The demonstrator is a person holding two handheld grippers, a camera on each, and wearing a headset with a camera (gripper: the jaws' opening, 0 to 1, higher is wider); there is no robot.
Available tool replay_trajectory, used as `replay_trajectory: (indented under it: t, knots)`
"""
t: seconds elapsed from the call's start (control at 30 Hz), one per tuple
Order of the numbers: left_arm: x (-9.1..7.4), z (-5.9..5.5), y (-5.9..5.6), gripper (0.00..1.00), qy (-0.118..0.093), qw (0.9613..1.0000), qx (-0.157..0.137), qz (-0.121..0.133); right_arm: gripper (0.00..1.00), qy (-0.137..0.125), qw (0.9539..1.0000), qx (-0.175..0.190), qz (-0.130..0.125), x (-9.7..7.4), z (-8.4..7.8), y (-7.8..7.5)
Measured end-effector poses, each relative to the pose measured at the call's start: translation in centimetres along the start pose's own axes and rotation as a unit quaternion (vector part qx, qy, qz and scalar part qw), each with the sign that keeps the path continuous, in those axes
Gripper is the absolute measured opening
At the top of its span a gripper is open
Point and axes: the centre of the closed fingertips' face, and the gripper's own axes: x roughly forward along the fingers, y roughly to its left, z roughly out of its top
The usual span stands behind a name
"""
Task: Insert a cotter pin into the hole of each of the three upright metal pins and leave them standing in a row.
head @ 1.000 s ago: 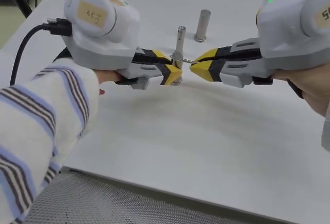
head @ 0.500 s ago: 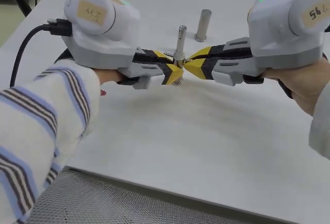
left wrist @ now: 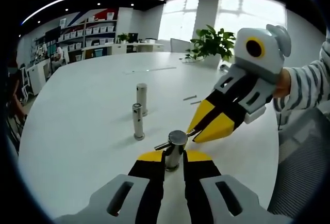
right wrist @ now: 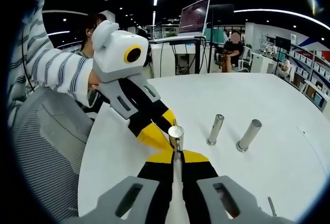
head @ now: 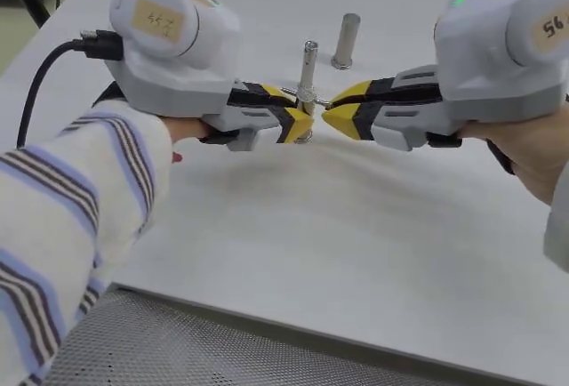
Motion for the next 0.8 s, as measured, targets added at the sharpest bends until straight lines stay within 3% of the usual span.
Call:
replay_trajectory:
  t: [0.37,0.8]
  knots:
    - [0.03,0.05,0.04,0.1,0.001,1.0,0.004,0.002,0.0,-0.012,0.9999,0.012,0.0,0.01,0.42,-0.23]
    - [-0.03,0.12,0.12,0.1,-0.001,0.9999,-0.014,0.005,0.0,-0.009,0.9998,0.017,-0.006,0.34,0.4,-0.44]
